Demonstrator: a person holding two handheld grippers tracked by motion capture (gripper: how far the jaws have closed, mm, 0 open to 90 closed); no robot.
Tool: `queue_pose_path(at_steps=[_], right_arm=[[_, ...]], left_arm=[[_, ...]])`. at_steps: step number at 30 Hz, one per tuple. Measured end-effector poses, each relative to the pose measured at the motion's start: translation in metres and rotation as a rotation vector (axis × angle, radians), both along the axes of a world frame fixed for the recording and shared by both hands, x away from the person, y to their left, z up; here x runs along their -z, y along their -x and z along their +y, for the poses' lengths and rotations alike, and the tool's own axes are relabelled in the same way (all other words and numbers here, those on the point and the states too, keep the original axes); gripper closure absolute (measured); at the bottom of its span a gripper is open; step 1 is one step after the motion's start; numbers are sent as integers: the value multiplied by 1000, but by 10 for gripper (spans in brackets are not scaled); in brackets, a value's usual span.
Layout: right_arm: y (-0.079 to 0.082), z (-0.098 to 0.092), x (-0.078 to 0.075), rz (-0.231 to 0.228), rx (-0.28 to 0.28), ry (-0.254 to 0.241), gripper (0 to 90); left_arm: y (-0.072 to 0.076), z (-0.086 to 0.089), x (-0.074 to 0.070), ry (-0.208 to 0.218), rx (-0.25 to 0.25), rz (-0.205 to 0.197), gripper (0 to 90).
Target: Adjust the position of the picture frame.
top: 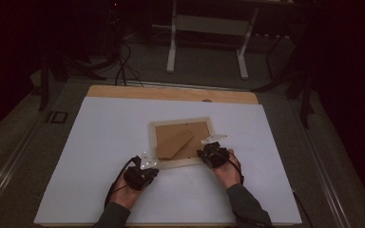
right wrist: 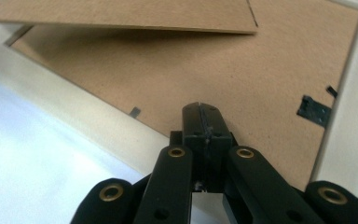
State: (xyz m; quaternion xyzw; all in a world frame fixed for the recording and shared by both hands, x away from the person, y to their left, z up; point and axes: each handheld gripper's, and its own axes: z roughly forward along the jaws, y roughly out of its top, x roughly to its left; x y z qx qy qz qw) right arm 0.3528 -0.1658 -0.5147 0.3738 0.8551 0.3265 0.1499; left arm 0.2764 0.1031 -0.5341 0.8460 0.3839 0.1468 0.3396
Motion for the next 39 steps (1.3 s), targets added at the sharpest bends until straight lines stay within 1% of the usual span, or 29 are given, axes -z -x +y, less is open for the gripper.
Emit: queue_pose_path(at_steps=[3, 8, 10, 14, 17, 18, 20, 21, 22, 24, 26, 28, 30, 32, 34, 36, 37, 39], right_arm=[[5, -1, 0, -7, -10, 5, 900], [12, -3, 1, -9, -20, 0, 900], [14, -3, 1, -7, -22, -2, 900], [17, -4, 1, -12, -22, -10, 900], [19, -6, 2, -9, -23, -22, 900], [19, -6, 2, -8, -23, -25, 900], [19, -7, 2, -8, -21, -26, 900], [19, -8, 2, -9, -19, -26, 900], [20, -8, 2, -10, -17, -24, 900], [21, -10, 1, -16, -17, -14, 900], [23, -15, 0, -28, -17, 1, 900], [25, -24, -2, -53, 15, -4, 900], [27, -37, -3, -71, 74, -23, 900], [28, -52, -1, -82, 144, -46, 900], [28, -65, 2, -91, 222, -69, 900], [29, -75, 6, -94, 279, -89, 900], [28, -77, 8, -94, 305, -79, 900], [27, -79, 11, -88, 328, -73, 900]], left_arm=[[-2, 2, 0, 1, -7, 0, 900], [-5, 4, 1, 9, -20, -1, 900], [-6, 5, 1, 13, -24, 5, 900], [-8, 9, 1, 39, -43, 25, 900], [-8, 11, 0, 39, -53, 32, 899], [-8, 13, 0, 33, -55, 32, 899], [-7, 15, -2, 37, -65, 29, 898], [-6, 17, -4, 34, -71, 22, 898], [-6, 20, -6, 41, -76, 16, 898], [-6, 26, -11, 46, -90, 1, 898], [-8, 33, -13, 64, -116, -5, 898], [-11, 40, -13, 74, -140, 2, 897], [-14, 45, -12, 88, -162, 8, 896], [-18, 46, -10, 92, -169, 12, 896], [-20, 44, -8, 82, -172, 14, 894], [-23, 42, -6, 72, -169, 14, 886], [-24, 40, -5, 71, -169, 12, 886], [-26, 38, -3, 69, -166, 17, 886]])
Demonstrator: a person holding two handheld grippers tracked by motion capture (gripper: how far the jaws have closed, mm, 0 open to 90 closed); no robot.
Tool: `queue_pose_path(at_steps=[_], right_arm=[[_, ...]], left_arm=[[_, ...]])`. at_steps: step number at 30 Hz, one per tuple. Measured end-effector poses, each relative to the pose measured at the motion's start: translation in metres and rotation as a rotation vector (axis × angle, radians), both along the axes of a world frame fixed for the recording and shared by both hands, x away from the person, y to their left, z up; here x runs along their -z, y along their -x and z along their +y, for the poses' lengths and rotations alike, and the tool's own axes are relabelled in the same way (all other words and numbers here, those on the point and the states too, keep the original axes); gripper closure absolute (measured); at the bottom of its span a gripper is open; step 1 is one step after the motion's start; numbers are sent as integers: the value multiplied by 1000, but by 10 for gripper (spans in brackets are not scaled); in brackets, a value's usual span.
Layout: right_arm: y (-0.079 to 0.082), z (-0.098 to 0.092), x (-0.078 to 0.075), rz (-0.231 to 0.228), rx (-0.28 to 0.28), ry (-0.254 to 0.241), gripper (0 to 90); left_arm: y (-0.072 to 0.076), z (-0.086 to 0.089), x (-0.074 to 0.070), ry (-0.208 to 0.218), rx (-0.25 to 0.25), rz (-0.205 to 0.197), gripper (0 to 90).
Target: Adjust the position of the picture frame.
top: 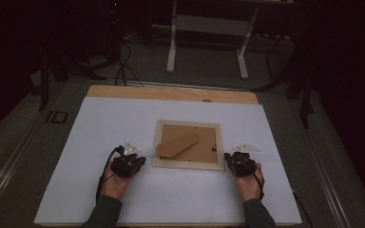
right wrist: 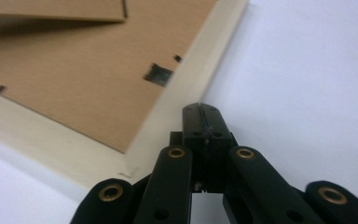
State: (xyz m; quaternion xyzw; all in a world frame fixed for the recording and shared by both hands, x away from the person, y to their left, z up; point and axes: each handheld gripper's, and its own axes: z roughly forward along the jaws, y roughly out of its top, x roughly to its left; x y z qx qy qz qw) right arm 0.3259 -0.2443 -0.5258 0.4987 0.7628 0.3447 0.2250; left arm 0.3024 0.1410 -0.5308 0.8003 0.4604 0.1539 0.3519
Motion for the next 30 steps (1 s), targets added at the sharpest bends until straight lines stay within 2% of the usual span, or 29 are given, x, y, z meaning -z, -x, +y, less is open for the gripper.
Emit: queue_pose_path(at_steps=[5, 9, 12, 14, 17, 22, 30], right_arm=[[-5, 2, 8, 34, 22, -12, 900], [-7, 0, 10, 56, 25, -50, 900], [-8, 1, 10, 61, 4, -58, 900], [-9, 5, 10, 59, -13, -51, 900], [-10, 9, 10, 59, -16, -51, 900], [-13, 9, 9, 70, -20, -61, 900], [-20, 7, 10, 72, -37, -66, 900]], left_arm=[[-2, -5, 3, 3, 12, 1, 886], [-5, -6, 6, 11, 14, 8, 885], [-5, -7, 6, 8, 23, 6, 885], [-5, -7, 5, -2, 11, 3, 891], [-6, -3, 5, 14, 11, 23, 900], [-4, -3, 3, 6, 16, 43, 900], [6, -10, 0, -32, 12, 54, 900]])
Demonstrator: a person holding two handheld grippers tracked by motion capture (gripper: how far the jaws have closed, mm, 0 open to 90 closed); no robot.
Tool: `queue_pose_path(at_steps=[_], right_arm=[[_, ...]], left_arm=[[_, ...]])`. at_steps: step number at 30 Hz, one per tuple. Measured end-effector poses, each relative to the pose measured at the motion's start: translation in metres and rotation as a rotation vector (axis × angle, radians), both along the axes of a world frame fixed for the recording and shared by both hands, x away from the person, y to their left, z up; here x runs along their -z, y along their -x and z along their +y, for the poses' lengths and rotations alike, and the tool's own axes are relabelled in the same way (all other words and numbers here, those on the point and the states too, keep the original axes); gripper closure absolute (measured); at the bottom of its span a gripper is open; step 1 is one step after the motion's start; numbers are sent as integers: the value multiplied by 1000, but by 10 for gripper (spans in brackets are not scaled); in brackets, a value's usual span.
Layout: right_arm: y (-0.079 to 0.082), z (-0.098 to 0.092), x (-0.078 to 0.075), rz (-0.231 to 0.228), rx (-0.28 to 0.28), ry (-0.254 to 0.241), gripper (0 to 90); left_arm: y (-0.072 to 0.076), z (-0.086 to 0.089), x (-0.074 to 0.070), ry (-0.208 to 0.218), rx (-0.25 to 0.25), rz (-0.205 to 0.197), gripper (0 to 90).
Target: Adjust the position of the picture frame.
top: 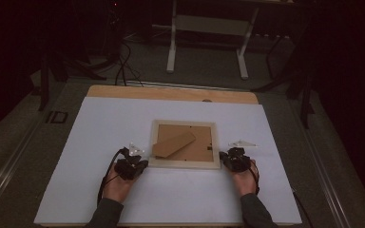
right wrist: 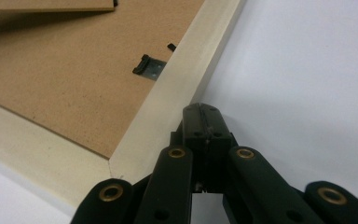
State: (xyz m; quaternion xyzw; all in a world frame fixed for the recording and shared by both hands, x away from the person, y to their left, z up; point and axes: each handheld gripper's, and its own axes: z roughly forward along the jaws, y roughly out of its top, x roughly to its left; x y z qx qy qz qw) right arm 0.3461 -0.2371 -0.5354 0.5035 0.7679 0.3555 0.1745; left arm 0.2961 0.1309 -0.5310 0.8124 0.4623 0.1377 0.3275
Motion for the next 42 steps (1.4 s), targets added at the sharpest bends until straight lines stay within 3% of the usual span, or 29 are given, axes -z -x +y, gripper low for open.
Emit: queue_pose_path(at_steps=[8, 13, 16, 27, 35, 42], right_arm=[[-3, 1, 0, -2, -4, 2, 900], [-3, 3, 0, 2, -9, 3, 900], [-1, 5, 0, 0, -14, 2, 900], [1, 16, 0, -6, -33, 7, 900], [-1, 17, 0, 4, -27, -7, 900], [-1, 16, 1, -9, -43, -1, 900]], left_arm=[[3, 3, 2, 29, 6, 2, 900], [-3, 4, 3, 5, -16, -24, 900], [-5, 8, 3, 24, -27, -17, 900], [-2, 15, 2, 14, -74, -14, 900], [2, 13, 2, -12, -79, -33, 900], [2, 14, 3, -9, -74, -40, 900]])
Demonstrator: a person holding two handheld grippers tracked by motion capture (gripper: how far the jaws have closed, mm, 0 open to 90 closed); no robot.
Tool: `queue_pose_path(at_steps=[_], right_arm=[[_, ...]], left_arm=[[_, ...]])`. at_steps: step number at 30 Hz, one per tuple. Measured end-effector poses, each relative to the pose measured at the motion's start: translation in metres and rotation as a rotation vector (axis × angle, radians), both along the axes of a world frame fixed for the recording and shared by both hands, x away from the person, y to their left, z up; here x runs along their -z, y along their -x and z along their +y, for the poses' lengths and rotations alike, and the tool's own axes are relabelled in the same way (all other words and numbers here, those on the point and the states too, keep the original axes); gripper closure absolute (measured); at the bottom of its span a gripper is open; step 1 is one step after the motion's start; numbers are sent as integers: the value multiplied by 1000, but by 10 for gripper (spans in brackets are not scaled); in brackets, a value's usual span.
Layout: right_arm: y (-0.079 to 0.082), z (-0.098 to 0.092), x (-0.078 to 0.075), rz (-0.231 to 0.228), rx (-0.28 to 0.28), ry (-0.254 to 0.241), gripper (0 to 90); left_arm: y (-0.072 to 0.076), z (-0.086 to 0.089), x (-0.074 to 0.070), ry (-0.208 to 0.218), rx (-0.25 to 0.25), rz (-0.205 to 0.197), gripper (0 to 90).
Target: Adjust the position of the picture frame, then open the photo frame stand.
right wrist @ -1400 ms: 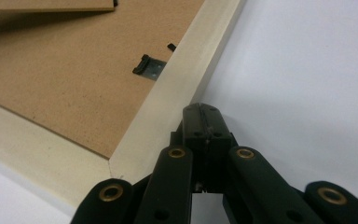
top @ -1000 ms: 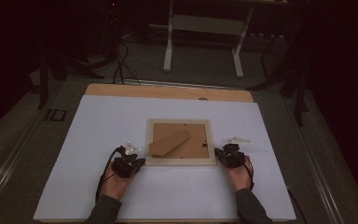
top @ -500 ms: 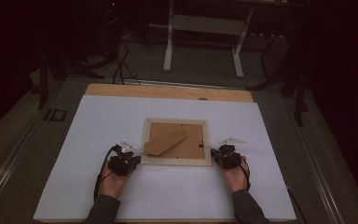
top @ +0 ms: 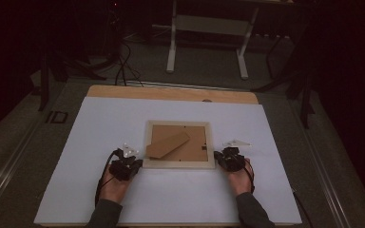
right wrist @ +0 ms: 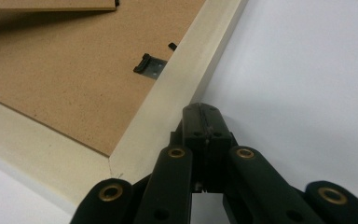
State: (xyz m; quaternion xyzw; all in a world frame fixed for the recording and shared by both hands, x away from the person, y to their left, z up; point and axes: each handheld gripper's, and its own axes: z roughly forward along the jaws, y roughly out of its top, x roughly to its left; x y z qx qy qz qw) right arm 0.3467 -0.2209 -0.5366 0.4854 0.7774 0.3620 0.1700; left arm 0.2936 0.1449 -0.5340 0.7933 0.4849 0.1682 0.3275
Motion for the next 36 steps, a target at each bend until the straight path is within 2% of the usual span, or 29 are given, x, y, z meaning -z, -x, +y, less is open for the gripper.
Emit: queue_pose_path(at_steps=[6, 10, 14, 16, 17, 20, 21, 23, 24, 27, 29, 33, 36], right_arm=[[3, -1, -1, -23, 14, 28, 877], [5, -12, -4, -28, 42, -6, 854], [8, -20, -9, -40, 51, -27, 816], [9, -21, -11, -45, 49, -35, 792], [10, -21, -12, -48, 45, -38, 786], [10, -21, -14, -49, 38, -50, 764], [11, -21, -14, -51, 33, -48, 755], [12, -21, -16, -52, 25, -53, 734], [12, -23, -18, -54, 21, -59, 728], [14, -28, -22, -64, 22, -72, 719], [14, -32, -25, -70, 25, -83, 713], [15, -36, -29, -76, 32, -102, 702], [16, -37, -32, -80, 30, -111, 690]], left_arm=[[0, 2, 0, -6, -20, -9, 870], [-1, 5, -1, 3, -34, -12, 846], [0, 8, -4, 25, -50, -24, 818], [0, 11, -6, 71, -72, -22, 789], [0, 12, -9, 90, -82, -27, 770], [1, 16, -16, 110, -88, -43, 714], [0, 17, -17, 126, -93, -36, 690], [-1, 19, -20, 152, -85, 2, 625], [0, 19, -23, 154, -81, 8, 599], [1, 19, -34, 156, -78, -6, 556], [0, 20, -42, 172, -69, -15, 536], [-6, 21, -58, 162, -61, -49, 491], [-14, 21, -67, 183, -22, -55, 483]])
